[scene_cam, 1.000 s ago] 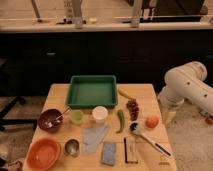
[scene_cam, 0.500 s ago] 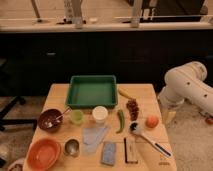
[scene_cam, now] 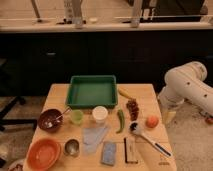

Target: Place brush in tray

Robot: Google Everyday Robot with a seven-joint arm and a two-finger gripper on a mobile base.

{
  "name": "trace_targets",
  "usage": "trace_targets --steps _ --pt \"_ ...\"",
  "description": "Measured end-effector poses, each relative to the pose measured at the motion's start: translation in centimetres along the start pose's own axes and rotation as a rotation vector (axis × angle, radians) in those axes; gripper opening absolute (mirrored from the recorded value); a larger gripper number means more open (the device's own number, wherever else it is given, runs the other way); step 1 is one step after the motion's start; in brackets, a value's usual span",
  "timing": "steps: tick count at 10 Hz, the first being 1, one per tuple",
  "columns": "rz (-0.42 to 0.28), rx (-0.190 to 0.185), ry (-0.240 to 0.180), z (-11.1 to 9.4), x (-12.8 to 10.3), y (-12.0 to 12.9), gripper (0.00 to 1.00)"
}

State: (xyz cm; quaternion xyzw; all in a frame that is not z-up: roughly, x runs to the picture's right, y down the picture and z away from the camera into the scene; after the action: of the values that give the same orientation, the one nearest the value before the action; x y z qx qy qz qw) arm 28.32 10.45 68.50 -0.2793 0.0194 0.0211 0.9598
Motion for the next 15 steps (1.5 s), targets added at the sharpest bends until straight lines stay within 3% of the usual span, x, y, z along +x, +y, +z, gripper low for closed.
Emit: trace_targets --steps 7,11,14,15 --pt "0.004 0.001 0.004 0.0 0.1 -0.1 0.80" --pt "0.200 0.008 0.050 0.1 1.7 -1.1 0.80" --pt "0.430 0.043 0.084 -0.2 3.1 -0.4 0.80" --pt "0.470 0.049 0.089 -0.2 3.5 -0.2 0.80"
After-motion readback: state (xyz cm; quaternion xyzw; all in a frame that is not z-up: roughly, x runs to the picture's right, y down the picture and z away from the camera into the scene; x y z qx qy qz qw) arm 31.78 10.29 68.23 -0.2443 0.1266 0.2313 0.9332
